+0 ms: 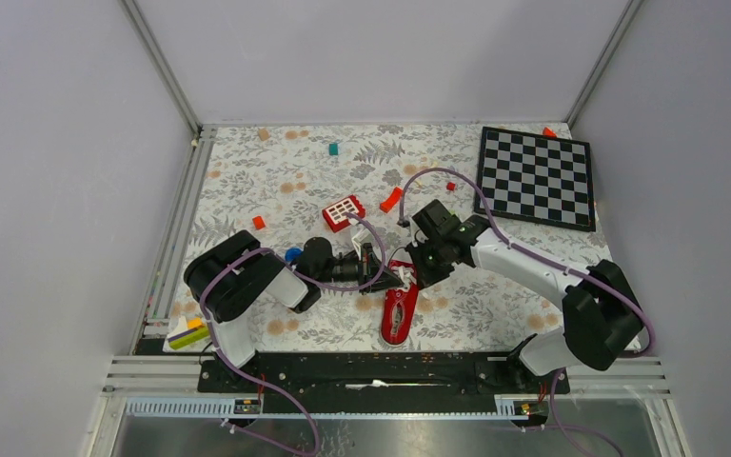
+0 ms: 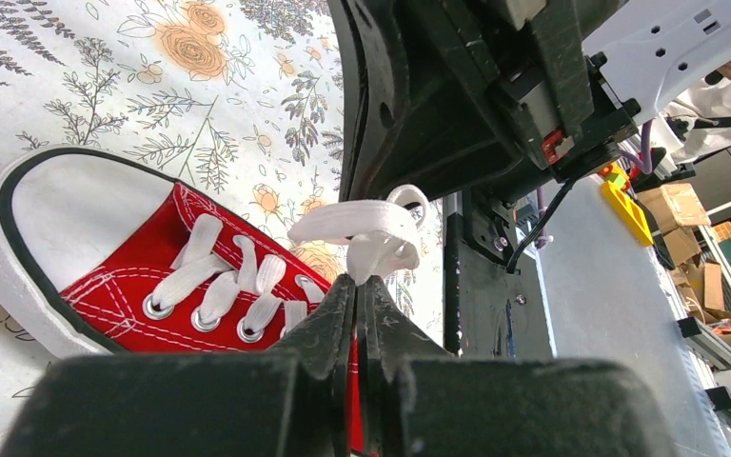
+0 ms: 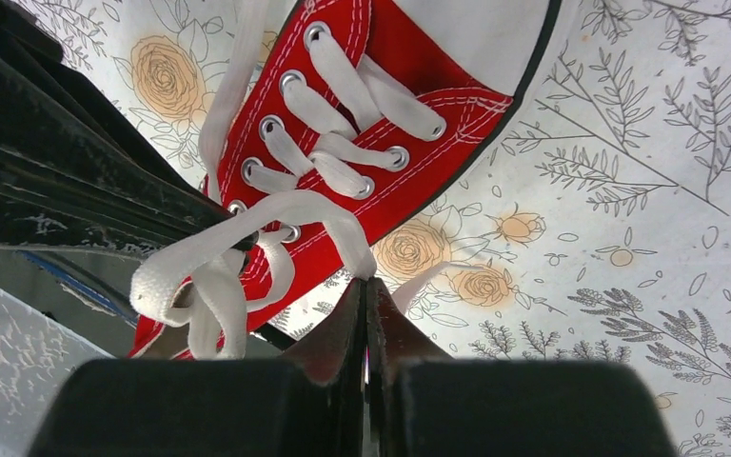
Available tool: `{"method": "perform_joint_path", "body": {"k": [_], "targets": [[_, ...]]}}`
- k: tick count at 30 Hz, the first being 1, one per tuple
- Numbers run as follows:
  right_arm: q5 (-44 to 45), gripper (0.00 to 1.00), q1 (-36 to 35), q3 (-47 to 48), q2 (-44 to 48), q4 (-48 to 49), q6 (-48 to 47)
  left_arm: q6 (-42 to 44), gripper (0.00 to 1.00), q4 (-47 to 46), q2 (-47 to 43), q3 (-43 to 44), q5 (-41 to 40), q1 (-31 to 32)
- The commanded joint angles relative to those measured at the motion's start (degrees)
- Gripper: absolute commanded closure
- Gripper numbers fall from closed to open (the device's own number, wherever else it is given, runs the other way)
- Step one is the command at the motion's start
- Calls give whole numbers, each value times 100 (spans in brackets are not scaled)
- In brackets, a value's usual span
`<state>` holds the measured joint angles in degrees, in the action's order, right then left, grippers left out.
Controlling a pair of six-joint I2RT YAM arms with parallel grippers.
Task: Tie the shoes
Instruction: Wrap the shoelace around the shoelace.
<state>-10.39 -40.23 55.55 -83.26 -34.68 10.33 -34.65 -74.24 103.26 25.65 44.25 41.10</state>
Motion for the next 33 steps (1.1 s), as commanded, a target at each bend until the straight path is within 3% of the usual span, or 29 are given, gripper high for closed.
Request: {"method": "perform_joint_path", "body": {"k": [1,8,33], "targets": [[-245,100,-106,143,-170,-130,22,-54,100,-768,-8,23,105,-41],[-483,100,-137,-62,-483,361,344,-52,100,-782,1,18,102,-50],[-569,100,-273,-565,-278,300,574,-47,100,-794,9,-5,4,-93]]}}
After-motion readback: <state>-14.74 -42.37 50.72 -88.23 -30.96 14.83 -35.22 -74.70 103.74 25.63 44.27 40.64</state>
